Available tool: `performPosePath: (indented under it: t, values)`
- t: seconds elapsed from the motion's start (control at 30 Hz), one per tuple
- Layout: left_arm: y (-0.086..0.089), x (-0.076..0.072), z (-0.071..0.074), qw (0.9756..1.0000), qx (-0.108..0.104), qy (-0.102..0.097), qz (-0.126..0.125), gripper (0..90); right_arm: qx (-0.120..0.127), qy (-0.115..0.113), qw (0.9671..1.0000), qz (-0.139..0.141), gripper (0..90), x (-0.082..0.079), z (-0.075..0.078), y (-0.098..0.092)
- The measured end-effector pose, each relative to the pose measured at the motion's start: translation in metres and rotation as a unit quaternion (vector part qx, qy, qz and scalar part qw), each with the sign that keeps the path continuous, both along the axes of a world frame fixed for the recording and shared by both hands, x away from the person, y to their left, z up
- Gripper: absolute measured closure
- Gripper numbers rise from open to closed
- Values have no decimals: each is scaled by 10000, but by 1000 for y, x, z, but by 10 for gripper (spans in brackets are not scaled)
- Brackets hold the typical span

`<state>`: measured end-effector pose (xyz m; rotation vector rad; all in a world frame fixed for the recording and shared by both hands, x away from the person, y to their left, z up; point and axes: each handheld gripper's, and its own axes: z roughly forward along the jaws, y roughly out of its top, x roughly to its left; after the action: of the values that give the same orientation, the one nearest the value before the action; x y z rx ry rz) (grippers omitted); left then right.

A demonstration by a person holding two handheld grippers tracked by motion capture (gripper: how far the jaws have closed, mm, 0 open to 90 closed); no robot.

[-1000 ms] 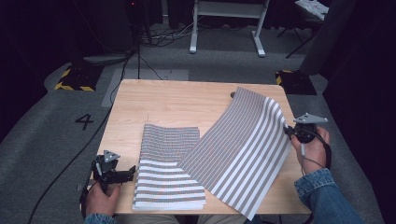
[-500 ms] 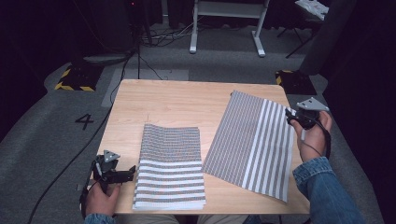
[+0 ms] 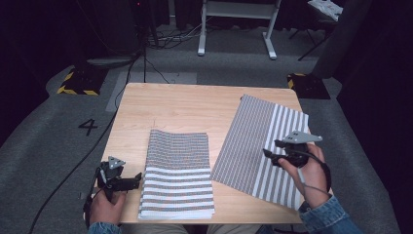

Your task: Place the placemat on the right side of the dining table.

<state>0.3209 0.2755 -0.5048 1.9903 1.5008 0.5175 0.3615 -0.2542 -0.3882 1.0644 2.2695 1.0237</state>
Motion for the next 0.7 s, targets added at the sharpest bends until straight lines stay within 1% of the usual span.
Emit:
performPosePath:
  t: [0.03,0.07,0.1,0.13,0.17,0.23,0.27,0.3,0.33,0.37,0.4,0.43,0.47,0.5,0.53,0.6,0.7]
  values:
    - [0,0,0,10000,0,0,0,3,1,56,9999,83,410,-5,-2,8]
    - [0,0,0,10000,0,1,0,2,-54,95,9998,178,401,-10,-5,17]
    - [0,0,0,10000,0,1,0,3,-54,95,9998,178,401,-10,-5,17]
    - [0,0,0,10000,0,1,0,3,-136,148,9994,267,393,-14,-8,26]
    - [0,0,0,10000,-2,0,1,3,-234,219,9985,441,381,-22,-13,41]
    - [0,0,0,10000,0,0,0,2,-202,345,9975,583,376,-28,-18,54]
    - [0,0,0,10000,0,0,0,3,-202,345,9975,583,376,-28,-18,54]
    - [0,0,0,10000,-4,0,9,2,-126,421,9966,701,370,-34,-23,66]
    - [0,0,0,10000,-4,0,9,3,-127,438,9961,761,369,-35,-26,71]
    - [0,0,0,10000,4,-8,14,2,-106,453,9958,790,368,-37,-29,76]
    - [0,0,0,10000,4,-8,14,3,-106,453,9958,790,368,-37,-29,76]
    - [0,0,0,10000,4,-7,12,3,-59,500,9953,823,366,-38,-38,85]
    - [0,0,0,10000,2,1,6,3,1,523,9954,805,366,-39,-42,89]
    - [0,0,0,10000,2,1,6,3,1,523,9954,805,366,-39,-42,89]
    - [0,0,0,10000,6,-6,11,3,-4,535,9952,819,366,-40,-52,96]
    - [0,0,0,10000,7,0,6,2,-13,586,9948,838,366,-39,-60,103]
    - [0,0,0,10000,7,-1,5,2,-1,616,9944,863,366,-38,-68,108]
